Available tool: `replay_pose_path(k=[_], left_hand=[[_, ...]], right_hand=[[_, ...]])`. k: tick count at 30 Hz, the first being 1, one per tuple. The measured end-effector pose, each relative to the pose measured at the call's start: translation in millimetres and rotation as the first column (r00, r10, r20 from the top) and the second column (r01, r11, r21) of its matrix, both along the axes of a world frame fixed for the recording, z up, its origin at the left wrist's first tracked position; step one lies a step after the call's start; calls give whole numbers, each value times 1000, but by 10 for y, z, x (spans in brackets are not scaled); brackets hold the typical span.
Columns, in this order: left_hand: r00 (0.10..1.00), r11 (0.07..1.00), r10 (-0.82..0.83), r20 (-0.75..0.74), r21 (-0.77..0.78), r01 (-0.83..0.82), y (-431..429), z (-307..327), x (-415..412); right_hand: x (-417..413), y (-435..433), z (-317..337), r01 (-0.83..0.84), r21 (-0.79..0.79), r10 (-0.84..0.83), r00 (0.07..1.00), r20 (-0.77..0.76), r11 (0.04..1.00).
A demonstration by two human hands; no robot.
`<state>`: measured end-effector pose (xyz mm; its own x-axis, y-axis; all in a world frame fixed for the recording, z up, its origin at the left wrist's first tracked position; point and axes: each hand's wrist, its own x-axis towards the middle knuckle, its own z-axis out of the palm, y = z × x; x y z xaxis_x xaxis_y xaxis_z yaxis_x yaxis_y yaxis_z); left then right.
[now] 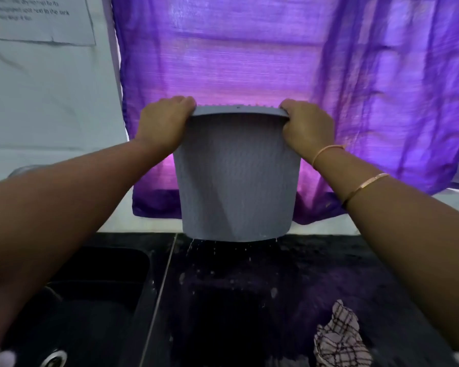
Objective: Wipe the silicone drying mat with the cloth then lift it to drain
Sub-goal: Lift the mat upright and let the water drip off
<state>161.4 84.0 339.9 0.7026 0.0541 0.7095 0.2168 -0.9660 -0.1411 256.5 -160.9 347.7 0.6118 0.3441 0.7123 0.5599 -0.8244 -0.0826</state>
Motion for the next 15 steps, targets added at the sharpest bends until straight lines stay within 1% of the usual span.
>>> replay_pose_path(k=[1, 2, 3, 4, 5, 6, 8, 9, 10, 11, 12, 13, 14, 15], left_hand=[[1000, 1000, 7, -10, -8, -7, 10, -14, 11], [996, 999, 42, -76, -18, -44, -14, -30, 28], [981, 995, 92, -171, -33, -99, -50, -59, 61], [966, 989, 118, -230, -65, -136, -78, -86, 97], [968, 985, 114, -223, -104, -140, -99, -100, 129], [980, 983, 97, -172, -135, -121, -107, -89, 141], [1000, 990, 26, 15, -139, -23, -70, -40, 127], [998, 991, -1, 60, -134, 9, -24, -17, 125], [999, 991, -7, 41, -134, 12, 7, 5, 127], [998, 991, 14, -54, -134, -21, 11, 24, 137], [982, 987, 50, -183, -144, -77, -20, 21, 140], [962, 980, 69, -265, -164, -116, -50, -23, 153], [958, 977, 74, -275, -174, -126, -87, -67, 150], [971, 979, 65, -232, -173, -106, -103, -102, 137]], right_hand=[[5, 16, 3, 9, -9, -8, 1000, 17, 1000], [22, 45, -15, 13, -64, -15, 1000, -19, 998], [42, 82, -44, 11, -131, -24, 995, -96, 991], [70, 108, -79, 3, -165, -32, 984, -176, 986], [75, 116, -96, -4, -151, -29, 976, -214, 989], [70, 106, -90, -10, -106, -12, 979, -202, 994], [28, 57, -44, -16, 15, 18, 997, -70, 1000], [2, 33, -32, -10, 53, 11, 1000, -13, 999], [-7, 29, -36, -2, 45, 2, 1000, 8, 999], [-7, 46, -56, 6, -13, -7, 1000, -23, 1000], [5, 75, -98, 2, -85, -11, 995, -104, 996], [28, 101, -150, -16, -126, -9, 980, -197, 992], [38, 117, -185, -39, -119, 7, 967, -255, 992], [43, 114, -199, -55, -80, 33, 965, -259, 995]])
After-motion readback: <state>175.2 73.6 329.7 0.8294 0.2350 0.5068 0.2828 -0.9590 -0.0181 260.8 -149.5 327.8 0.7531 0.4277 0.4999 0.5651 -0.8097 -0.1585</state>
